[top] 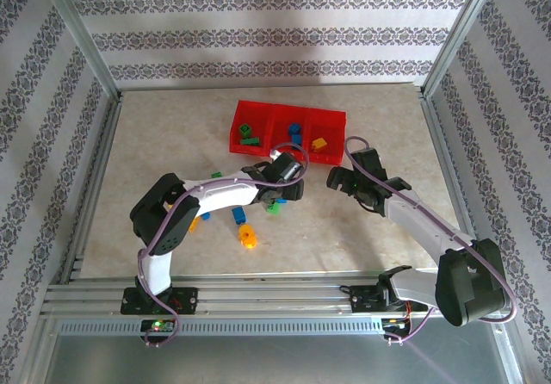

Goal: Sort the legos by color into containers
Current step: Pick up the lego from the center of the table.

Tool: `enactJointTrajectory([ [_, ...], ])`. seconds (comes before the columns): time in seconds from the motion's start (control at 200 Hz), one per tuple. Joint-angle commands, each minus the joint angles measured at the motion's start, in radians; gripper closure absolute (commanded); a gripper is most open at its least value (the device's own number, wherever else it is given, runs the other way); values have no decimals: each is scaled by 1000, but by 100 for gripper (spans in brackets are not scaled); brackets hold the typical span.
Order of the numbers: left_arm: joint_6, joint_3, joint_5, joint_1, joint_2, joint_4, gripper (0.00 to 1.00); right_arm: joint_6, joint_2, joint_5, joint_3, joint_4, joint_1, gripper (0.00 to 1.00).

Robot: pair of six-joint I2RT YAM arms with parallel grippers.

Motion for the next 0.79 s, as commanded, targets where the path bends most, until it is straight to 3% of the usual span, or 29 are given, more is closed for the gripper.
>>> enactJointTrajectory([
  [0.0, 31, 21, 6, -16, 6, -24, 33, 4, -11, -8, -11, 7, -13, 2],
  [0.265, 18, -1, -97, -18, -23, -108, 32, 15, -15, -20, -19, 8, -20, 2],
  [0.789, 46, 33, -65, -28, 46, -141, 47, 26, -43, -18, -27, 10, -25, 2],
])
